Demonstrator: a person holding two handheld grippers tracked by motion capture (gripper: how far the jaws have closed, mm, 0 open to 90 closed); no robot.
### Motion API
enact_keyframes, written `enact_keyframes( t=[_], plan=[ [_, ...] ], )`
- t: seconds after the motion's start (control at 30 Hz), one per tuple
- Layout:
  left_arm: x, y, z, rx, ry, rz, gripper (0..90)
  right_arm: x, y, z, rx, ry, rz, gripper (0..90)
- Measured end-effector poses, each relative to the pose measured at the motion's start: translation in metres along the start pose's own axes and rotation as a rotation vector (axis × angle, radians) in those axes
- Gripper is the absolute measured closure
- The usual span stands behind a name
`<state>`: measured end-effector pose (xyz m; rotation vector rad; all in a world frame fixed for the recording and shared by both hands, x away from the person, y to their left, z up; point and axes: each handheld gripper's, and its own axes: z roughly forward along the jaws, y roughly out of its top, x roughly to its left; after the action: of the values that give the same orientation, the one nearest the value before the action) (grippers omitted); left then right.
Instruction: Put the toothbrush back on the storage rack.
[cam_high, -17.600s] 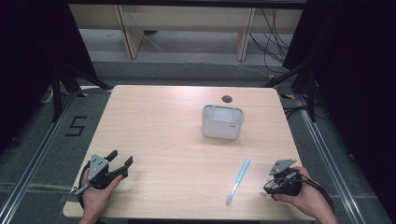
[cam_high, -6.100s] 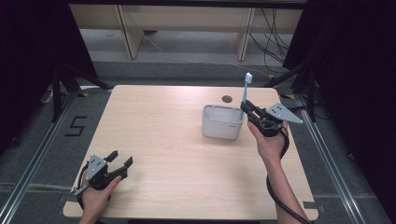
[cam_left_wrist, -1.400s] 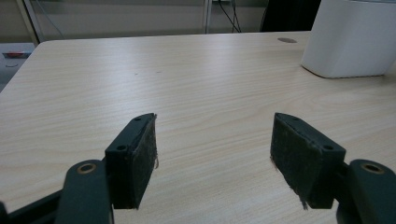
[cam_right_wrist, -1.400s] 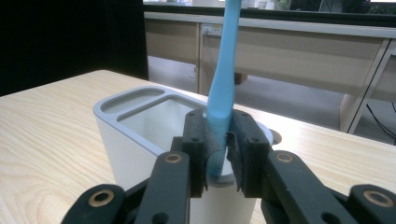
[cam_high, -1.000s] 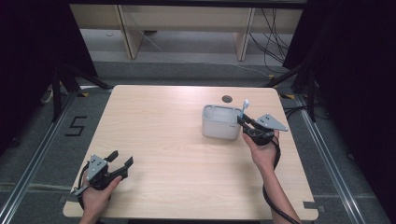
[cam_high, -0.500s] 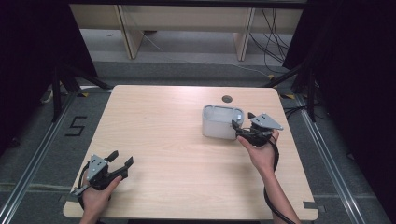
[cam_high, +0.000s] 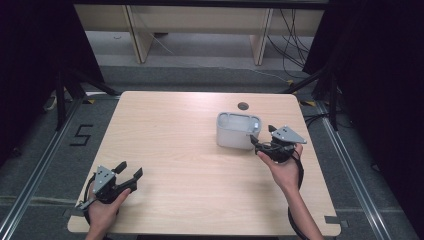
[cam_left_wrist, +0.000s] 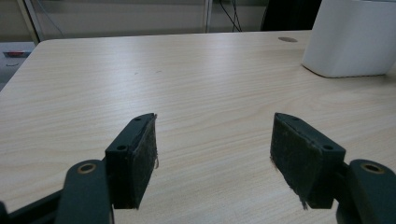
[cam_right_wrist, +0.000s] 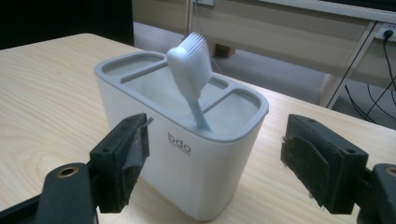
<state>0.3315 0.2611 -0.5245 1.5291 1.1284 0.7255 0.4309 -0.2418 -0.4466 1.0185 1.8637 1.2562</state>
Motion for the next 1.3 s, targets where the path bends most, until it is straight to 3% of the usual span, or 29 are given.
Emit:
enact_keyframes(
  t=[0.13, 0.17, 0.43, 0.47, 0.7, 0.73, 0.83, 0.93, 1.0, 1.03, 1.13, 1.17, 1.3],
  plan=[
    [0.0, 0.0, 0.0, -0.001, -0.002, -0.001, 31.2, 0.003, -0.002, -0.006, 0.013, 0.018, 0.02, 23.8],
    [0.0, 0.0, 0.0, -0.001, -0.002, -0.002, 31.2, 0.002, -0.003, -0.008, 0.004, 0.005, -0.003, 23.8],
    [0.0, 0.0, 0.0, -0.001, -0.001, -0.001, 31.2, 0.004, -0.012, -0.019, 0.023, 0.018, 0.012, 23.7],
    [0.0, 0.0, -0.001, 0.005, 0.004, 0.002, 31.2, 0.003, -0.013, -0.02, 0.02, 0.012, -0.007, 23.6],
    [0.0, 0.0, 0.0, -0.004, -0.001, 0.001, 31.2, 0.005, -0.023, -0.028, 0.045, 0.014, 0.001, 23.6],
    [0.0, 0.0, 0.0, -0.003, -0.001, 0.001, 31.2, 0.004, -0.025, -0.028, 0.029, 0.002, -0.014, 23.6],
    [0.0, 0.0, 0.0, -0.004, -0.001, 0.0, 31.2, 0.007, -0.03, -0.03, 0.054, 0.023, 0.026, 23.6],
    [0.0, 0.0, -0.001, -0.003, -0.002, 0.0, 31.2, 0.006, -0.035, -0.031, 0.045, 0.011, 0.005, 23.6],
    [0.0, 0.0, -0.001, 0.001, 0.003, 0.0, 31.2, 0.006, -0.039, -0.032, 0.074, 0.02, 0.019, 23.6],
    [0.0, 0.0, -0.001, -0.002, 0.0, 0.0, 31.2, 0.005, -0.041, -0.031, 0.057, 0.003, 0.007, 23.5],
    [0.0, 0.0, -0.001, -0.003, -0.001, -0.003, 31.2, 0.006, -0.045, -0.032, 0.077, 0.019, 0.029, 23.6],
    [0.0, 0.0, -0.001, -0.003, -0.002, -0.003, 31.2, 0.004, -0.047, -0.032, 0.072, 0.011, 0.007, 23.5],
    [0.0, 0.0, -0.001, 0.002, 0.003, 0.0, 31.2, 0.005, -0.053, -0.034, 0.091, 0.016, 0.04, 23.6]
  ],
)
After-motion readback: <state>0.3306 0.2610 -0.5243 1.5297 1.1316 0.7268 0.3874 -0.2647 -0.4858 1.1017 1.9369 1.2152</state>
